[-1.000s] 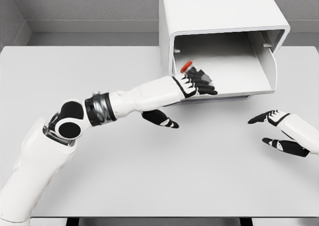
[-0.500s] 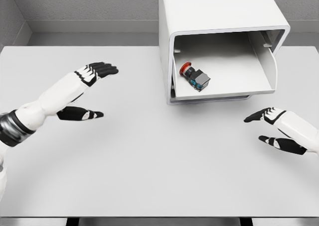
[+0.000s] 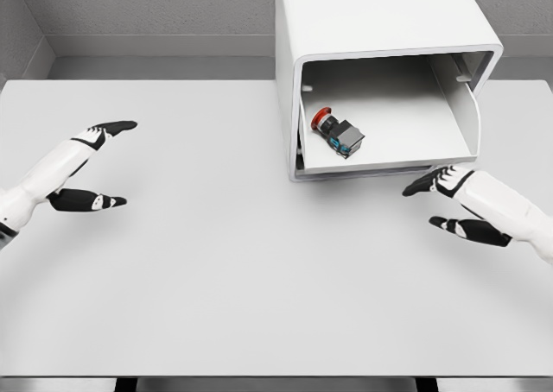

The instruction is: Slide open multi-storey tabletop storage cabinets and put open load switch and slide close multi-storey tabletop storage cabinets

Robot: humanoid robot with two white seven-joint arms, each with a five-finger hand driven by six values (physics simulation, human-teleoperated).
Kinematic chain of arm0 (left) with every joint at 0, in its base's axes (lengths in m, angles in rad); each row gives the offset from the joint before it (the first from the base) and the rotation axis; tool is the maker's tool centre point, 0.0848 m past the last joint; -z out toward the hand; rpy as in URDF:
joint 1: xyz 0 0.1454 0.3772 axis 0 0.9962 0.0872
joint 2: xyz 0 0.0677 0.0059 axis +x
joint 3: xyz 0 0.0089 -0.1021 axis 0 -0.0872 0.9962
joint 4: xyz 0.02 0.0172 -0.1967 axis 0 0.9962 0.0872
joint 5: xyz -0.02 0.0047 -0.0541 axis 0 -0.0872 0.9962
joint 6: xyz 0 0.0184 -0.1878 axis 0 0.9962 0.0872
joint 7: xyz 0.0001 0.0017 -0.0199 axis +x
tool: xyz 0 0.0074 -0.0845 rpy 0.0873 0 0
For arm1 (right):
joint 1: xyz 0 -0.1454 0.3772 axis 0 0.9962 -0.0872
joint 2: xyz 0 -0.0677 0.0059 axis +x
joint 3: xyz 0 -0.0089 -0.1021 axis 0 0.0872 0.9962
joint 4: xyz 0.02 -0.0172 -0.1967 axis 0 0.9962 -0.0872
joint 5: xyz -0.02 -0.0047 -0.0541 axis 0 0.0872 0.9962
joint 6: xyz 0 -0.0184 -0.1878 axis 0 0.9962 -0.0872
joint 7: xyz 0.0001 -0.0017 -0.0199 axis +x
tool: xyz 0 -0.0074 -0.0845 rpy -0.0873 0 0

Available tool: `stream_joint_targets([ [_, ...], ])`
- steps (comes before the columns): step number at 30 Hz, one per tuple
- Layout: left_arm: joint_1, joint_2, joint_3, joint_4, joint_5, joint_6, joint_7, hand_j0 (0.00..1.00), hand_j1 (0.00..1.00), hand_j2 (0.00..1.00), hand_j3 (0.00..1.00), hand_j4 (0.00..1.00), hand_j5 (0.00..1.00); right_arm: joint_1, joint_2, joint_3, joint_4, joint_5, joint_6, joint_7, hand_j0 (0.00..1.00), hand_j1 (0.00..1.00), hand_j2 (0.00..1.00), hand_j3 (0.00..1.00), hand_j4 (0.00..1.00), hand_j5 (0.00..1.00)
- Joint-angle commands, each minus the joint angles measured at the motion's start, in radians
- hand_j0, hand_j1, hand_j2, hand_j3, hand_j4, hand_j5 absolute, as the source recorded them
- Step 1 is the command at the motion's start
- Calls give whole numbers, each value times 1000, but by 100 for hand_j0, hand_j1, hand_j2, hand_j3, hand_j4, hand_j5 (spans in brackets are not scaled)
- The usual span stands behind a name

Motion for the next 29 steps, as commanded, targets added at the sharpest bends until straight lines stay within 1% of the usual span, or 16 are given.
stream_joint_targets([
  [1, 0, 1, 1, 10, 8, 3, 0, 100, 100, 100, 100, 100, 100, -2, 18, 17, 8, -6, 1, 14, 72, 72, 72, 72, 72, 72],
  [6, 0, 1, 1, 17, 8, 3, 0, 100, 100, 100, 100, 100, 100, -71, 20, 78, 42, -6, 1, 16, 72, 72, 72, 72, 72, 72],
  [8, 2, -1, 1, 17, 8, 3, 0, 100, 100, 100, 100, 100, 100, -103, 31, 106, 72, -5, 1, 16, 72, 72, 72, 72, 72, 72],
  [11, 2, -1, 1, 16, 10, 3, 0, 100, 100, 100, 100, 100, 100, -127, 35, 118, 97, -5, 1, 35, 72, 72, 72, 72, 72, 72],
  [14, 0, -1, 1, 16, 10, 3, 0, 100, 100, 100, 100, 100, 100, -176, 67, 147, 134, -5, 1, 69, 72, 72, 72, 72, 72, 72],
  [16, 2, -1, 1, 16, 10, 3, 0, 100, 100, 100, 100, 100, 100, -221, 112, 151, 172, -5, 1, 149, 72, 72, 72, 72, 72, 72],
  [17, 2, -1, 1, 17, 10, 3, 0, 100, 100, 100, 100, 100, 100, -233, 126, 151, 181, -5, 1, 172, 72, 72, 72, 72, 72, 72],
  [18, 0, -1, 1, 17, 10, 3, 0, 100, 100, 100, 100, 100, 100, -247, 146, 152, 201, -3, 1, 181, 72, 72, 72, 72, 72, 72],
  [20, 2, -1, 1, 17, 10, 3, 0, 100, 100, 100, 100, 100, 100, -268, 150, 169, 221, -2, 1, 183, 72, 72, 72, 72, 72, 72],
  [21, 0, -1, 1, 17, 10, 3, 0, 100, 100, 100, 100, 100, 100, -268, 149, 169, 221, -2, 1, 183, 73, 73, 73, 73, 73, 73],
  [24, 2, -2, 1, 16, 10, 3, 0, 100, 100, 100, 100, 100, 100, -250, 112, 163, 210, -14, 1, 174, 73, 73, 73, 73, 73, 73],
  [25, 2, -1, -4, 17, 7, 3, 0, 100, 100, 100, 100, 100, 100, -249, 61, 160, 210, -24, 1, 170, 73, 73, 73, 73, 73, 73],
  [28, 0, 1, -4, 19, -31, 3, 0, 100, 100, 100, 100, 100, 100, -215, -11, 157, 223, -58, 1, 166, 73, 73, 73, 73, 73, 73],
  [29, -2, -1, -1, 19, -31, 3, 0, 100, 100, 100, 100, 100, 100, -201, -28, 135, 226, -64, 1, 166, 73, 73, 73, 73, 73, 73],
])
